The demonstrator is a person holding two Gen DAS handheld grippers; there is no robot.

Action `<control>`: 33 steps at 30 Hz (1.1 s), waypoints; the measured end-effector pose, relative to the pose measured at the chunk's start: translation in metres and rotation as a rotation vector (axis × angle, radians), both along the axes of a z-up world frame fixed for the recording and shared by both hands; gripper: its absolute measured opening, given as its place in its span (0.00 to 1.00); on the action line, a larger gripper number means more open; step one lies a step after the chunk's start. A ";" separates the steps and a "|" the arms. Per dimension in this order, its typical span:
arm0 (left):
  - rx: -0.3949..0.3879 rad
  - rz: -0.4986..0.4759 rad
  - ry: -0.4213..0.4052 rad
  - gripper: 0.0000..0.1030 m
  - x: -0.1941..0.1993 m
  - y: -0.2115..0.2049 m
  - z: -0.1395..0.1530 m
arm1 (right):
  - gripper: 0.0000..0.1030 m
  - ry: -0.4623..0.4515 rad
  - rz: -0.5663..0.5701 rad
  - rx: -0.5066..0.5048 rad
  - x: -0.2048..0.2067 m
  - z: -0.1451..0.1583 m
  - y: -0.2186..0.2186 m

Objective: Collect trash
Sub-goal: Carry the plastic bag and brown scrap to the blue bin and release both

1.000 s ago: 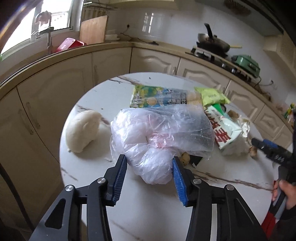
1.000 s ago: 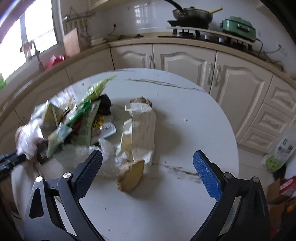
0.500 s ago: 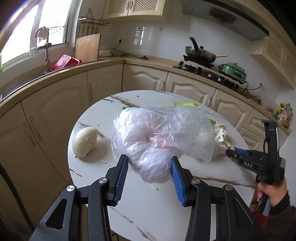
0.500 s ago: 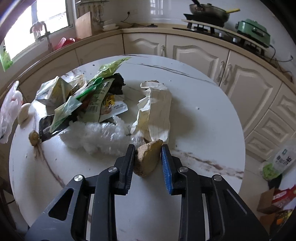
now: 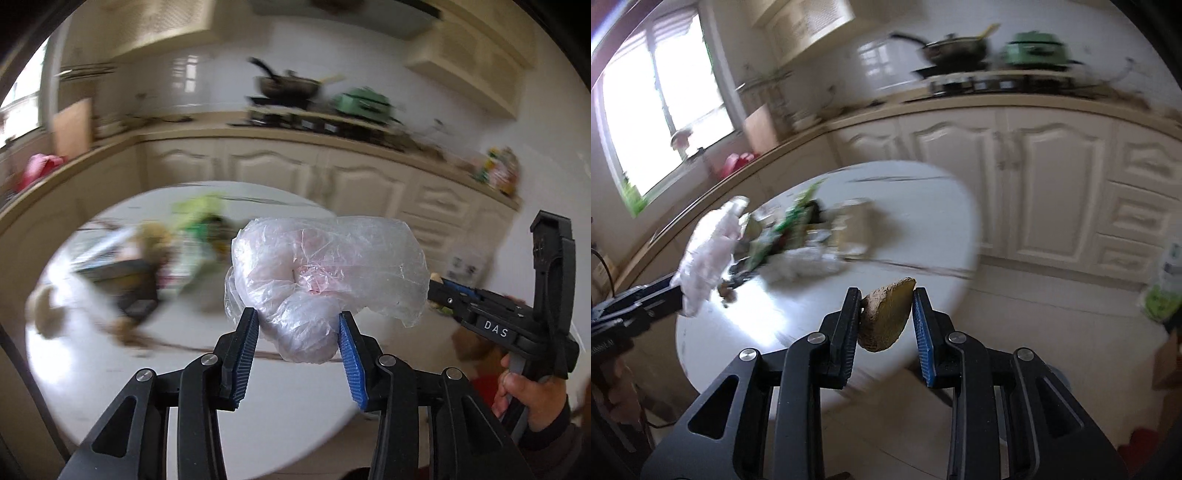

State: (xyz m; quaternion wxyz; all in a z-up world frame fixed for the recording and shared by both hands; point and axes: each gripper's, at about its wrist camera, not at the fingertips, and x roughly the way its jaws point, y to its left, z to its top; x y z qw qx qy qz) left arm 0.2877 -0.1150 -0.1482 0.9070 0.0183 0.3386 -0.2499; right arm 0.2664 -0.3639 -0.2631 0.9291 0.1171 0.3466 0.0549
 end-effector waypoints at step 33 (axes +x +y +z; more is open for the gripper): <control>0.388 -0.303 0.286 0.52 0.119 -0.380 -0.236 | 0.56 0.347 -0.404 0.196 -0.042 -0.235 -0.261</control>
